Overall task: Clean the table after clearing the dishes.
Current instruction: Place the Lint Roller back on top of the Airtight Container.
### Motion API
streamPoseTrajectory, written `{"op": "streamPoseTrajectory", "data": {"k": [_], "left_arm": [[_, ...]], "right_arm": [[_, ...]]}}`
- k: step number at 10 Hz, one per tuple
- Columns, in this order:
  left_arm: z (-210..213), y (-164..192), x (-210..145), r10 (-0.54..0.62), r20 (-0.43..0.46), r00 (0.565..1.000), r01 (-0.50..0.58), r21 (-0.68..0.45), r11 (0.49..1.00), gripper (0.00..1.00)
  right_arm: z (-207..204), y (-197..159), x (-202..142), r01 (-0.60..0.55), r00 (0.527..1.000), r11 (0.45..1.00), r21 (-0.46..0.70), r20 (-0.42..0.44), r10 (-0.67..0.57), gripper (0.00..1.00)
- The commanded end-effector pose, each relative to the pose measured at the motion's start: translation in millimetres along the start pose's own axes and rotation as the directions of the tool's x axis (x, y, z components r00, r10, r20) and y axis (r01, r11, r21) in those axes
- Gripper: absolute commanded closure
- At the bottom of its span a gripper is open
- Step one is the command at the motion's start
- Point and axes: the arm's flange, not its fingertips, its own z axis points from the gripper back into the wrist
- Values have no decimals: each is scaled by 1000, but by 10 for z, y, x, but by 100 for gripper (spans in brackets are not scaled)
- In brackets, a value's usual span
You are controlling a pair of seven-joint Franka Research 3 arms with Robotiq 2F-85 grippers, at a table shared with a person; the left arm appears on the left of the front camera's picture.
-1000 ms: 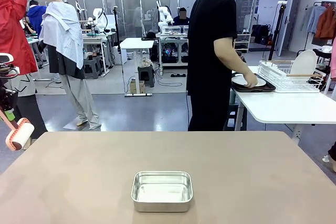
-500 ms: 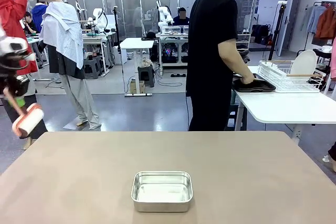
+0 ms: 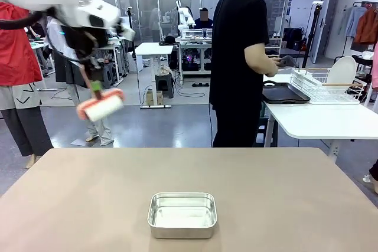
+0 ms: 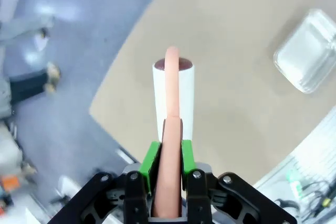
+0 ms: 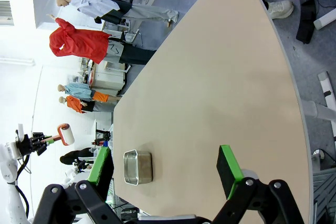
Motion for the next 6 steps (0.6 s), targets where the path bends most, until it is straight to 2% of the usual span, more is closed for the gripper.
{"op": "streamPoseTrajectory", "data": {"k": [1, 2, 3, 4, 5, 6], "left_arm": [[-170, -436, 141, -344, 62, 937, 345, -22, 938, 78], [-200, -733, 234, -435, 87, 896, 441, -56, 896, 78], [-273, -968, 305, -476, 129, 870, 488, -92, 868, 78], [-392, -1114, 332, -503, 133, 854, 519, -134, 844, 78], [-500, -1161, 341, -465, 113, 878, 478, -185, 858, 78], [-490, -1177, 298, -495, 147, 856, 515, -173, 839, 78]], "right_arm": [[-3, 19, 3, 1, 1000, 1000, 13, 9, -1, 0], [-3, 19, 3, 1, 1000, 1000, 13, 9, -1, 0], [-3, 19, 3, 1, 1000, 1000, 13, 9, -1, 0], [-3, 19, 3, 1, 1000, 1000, 13, 9, -1, 0], [-3, 19, 3, 1, 1000, 1000, 13, 9, -1, 0], [-3, 19, 3, 1, 1000, 1000, 13, 9, -1, 0]]}}
